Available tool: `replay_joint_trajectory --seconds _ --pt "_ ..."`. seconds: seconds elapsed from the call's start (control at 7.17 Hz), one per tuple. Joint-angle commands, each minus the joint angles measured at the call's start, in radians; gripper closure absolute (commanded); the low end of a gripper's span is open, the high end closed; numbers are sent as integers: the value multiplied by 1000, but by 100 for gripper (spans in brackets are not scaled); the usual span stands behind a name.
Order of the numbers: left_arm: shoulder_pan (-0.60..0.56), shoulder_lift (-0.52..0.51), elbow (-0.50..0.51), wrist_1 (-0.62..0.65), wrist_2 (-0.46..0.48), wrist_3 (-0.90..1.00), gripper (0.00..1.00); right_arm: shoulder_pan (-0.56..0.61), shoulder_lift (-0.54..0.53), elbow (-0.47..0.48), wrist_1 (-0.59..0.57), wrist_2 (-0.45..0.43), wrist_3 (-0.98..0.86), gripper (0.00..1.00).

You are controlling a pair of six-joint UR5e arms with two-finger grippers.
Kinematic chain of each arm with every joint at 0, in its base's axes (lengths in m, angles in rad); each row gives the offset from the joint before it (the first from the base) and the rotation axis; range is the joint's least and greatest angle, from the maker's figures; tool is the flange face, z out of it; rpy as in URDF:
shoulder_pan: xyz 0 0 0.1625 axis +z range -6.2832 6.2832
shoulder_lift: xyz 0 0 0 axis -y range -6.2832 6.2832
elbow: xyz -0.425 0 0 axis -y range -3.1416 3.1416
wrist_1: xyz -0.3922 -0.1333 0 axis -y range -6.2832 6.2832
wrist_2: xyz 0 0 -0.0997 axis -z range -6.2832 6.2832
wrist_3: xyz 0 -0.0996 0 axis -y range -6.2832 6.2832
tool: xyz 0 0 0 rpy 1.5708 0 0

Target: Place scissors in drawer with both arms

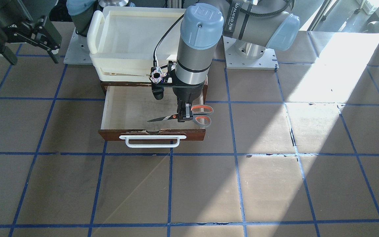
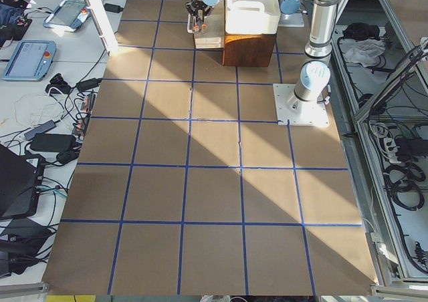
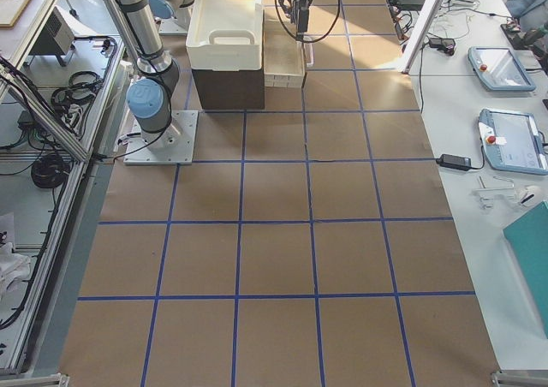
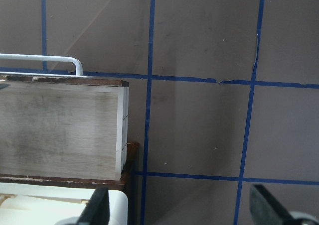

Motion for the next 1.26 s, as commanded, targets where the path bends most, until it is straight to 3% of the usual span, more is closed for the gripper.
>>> replay_joint_trajectory --seconds 0.0,0.7,0.98,1.12 --pt "-43 -13 -16 0 -1 -15 100 -1 -26 32 -3 -18 23 0" --pt "-59 -32 -32 9 -5 -29 100 25 -33 48 -25 -21 92 0" --pt "-59 -32 -43 17 -7 -31 100 77 -16 60 -112 -65 114 0" --pt "-59 -32 -46 19 -7 -31 82 85 -16 63 -111 -77 141 0"
